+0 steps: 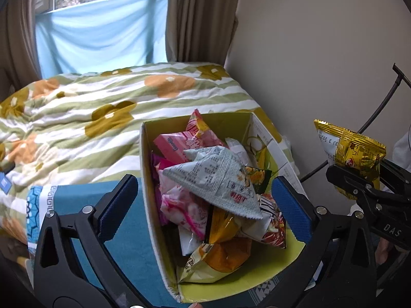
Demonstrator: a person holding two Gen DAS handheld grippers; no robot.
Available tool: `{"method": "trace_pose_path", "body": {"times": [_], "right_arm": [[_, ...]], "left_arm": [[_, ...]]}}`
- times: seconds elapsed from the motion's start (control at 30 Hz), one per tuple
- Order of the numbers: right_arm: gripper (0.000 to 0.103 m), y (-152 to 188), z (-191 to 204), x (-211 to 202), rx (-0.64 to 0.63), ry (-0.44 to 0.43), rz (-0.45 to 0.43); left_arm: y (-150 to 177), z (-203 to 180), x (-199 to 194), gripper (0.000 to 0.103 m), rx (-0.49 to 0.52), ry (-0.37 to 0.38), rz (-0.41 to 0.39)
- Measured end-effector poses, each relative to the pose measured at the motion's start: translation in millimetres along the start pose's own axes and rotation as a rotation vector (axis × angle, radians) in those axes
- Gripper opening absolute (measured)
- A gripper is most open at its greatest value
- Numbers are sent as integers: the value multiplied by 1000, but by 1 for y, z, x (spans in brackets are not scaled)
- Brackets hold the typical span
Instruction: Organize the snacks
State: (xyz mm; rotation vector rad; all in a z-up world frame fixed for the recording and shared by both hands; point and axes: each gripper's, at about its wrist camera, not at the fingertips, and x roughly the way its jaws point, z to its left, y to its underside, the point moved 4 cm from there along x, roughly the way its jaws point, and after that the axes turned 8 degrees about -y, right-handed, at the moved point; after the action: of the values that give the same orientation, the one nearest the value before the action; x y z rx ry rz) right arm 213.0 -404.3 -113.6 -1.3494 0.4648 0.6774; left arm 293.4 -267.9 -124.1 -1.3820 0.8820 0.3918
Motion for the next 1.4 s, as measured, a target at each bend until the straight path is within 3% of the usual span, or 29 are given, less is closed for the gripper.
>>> {"method": "trace_pose_path", "body": {"times": [0.2, 0.43, 0.5, 0.53, 0.57, 0.63, 0.83, 1.07, 1.4], "right_arm": [[48, -6, -10, 10, -19, -45, 5], [50, -29, -22, 43, -13, -101, 56], [56, -28, -23, 58, 3, -118, 92], [68, -26, -24, 63, 15, -121, 104], [91, -24, -26, 66, 28, -125, 111], [103, -18, -27, 65, 53, -118, 105], [103, 2, -23, 50, 68, -57, 119], [103, 4, 10, -2, 55, -17, 33], [103, 19, 90, -86, 38, 10, -81]], "left_arm": [[22, 33, -16, 103, -106, -42, 11], [43, 52, -39, 103, -130, -150, 26], [51, 59, -44, 103, -139, -169, 35], [56, 62, -46, 103, -142, -179, 36], [60, 64, -49, 103, -144, -191, 38], [69, 69, -53, 103, -148, -208, 47], [82, 85, -79, 103, -158, -183, 11], [78, 101, -138, 103, -130, -165, -77], [99, 132, -246, 103, -115, -257, -209]]}}
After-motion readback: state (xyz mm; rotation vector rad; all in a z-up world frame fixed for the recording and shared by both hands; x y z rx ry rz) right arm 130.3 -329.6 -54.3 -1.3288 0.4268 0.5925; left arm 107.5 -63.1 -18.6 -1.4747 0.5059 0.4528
